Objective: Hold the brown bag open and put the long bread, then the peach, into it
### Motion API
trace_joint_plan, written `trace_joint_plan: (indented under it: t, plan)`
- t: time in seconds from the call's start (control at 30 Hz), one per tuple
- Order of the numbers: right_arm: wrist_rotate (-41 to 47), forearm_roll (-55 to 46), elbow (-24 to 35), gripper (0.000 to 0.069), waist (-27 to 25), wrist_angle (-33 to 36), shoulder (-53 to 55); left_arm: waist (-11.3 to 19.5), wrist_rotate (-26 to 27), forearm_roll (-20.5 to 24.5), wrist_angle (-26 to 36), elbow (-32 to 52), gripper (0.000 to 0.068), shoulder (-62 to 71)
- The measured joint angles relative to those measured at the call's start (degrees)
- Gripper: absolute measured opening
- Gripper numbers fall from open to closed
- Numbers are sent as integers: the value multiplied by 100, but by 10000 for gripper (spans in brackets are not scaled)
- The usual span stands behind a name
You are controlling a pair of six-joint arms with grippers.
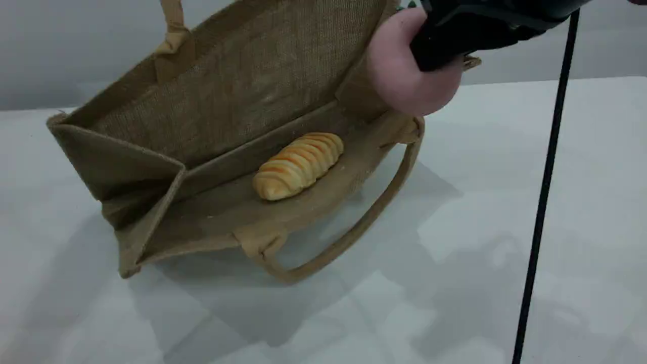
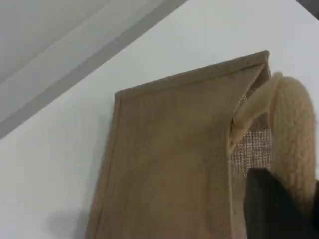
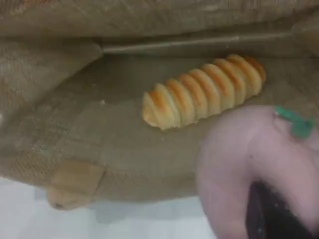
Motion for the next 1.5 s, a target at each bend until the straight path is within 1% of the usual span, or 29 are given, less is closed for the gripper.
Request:
trace_joint_plan:
  t: [0.13, 0.23, 0.33, 0.43, 0.57, 0.77, 0.87, 0.93, 1.0, 1.1, 1.2, 1.27, 1.3, 1.33, 1.4, 1.5]
  plan:
    - [-22, 101, -22, 20, 51, -70, 29, 0, 0, -23, 3, 0, 84, 0]
    - [-316, 340, -22, 20, 191, -189, 120, 0, 5, -23, 3, 0, 84, 0]
    - [-694, 723, -29, 20, 390, -552, 296, 0, 5, -23, 3, 0, 84, 0]
    - [-1046, 1116, -174, 20, 489, -822, 602, 0, 5, -23, 3, 0, 84, 0]
    - [-1359, 1421, -624, 20, 512, -737, 1173, 0, 5, -23, 7, 0, 84, 0]
    - [-1364, 1443, -1456, 28, 512, -767, 2157, 0, 5, -23, 2, 0, 84, 0]
    - [-1353, 1542, -1830, 49, 512, -740, 2630, 0, 5, -23, 2, 0, 84, 0]
    - [-1353, 1549, -2025, 86, 512, -632, 2888, 0, 5, -23, 2, 0, 84, 0]
    - [-1353, 1544, -2165, 148, 512, -536, 3045, 0, 5, -1, 2, 0, 84, 0]
    - [-1343, 1549, -2214, 294, 512, -531, 3028, 0, 5, 28, 2, 0, 84, 0]
    - [-1328, 1556, -2219, 465, 512, -548, 2972, 0, 5, 32, 2, 0, 84, 0]
    - [-1328, 1543, -2219, 546, 512, -523, 2904, 0, 5, 32, 2, 0, 84, 0]
    - [-1328, 1508, -2219, 576, 512, -501, 2854, 0, 5, 33, 2, 0, 84, 0]
    - [-1328, 1470, -2219, 592, 507, -447, 2803, 0, 5, 38, 6, 0, 84, 0]
    - [-1328, 1433, -2219, 603, 463, -348, 2692, 0, 5, 38, 6, 0, 84, 0]
    - [-1328, 1418, -2219, 589, 271, -100, 2462, 0, 5, 38, 6, 0, 84, 0]
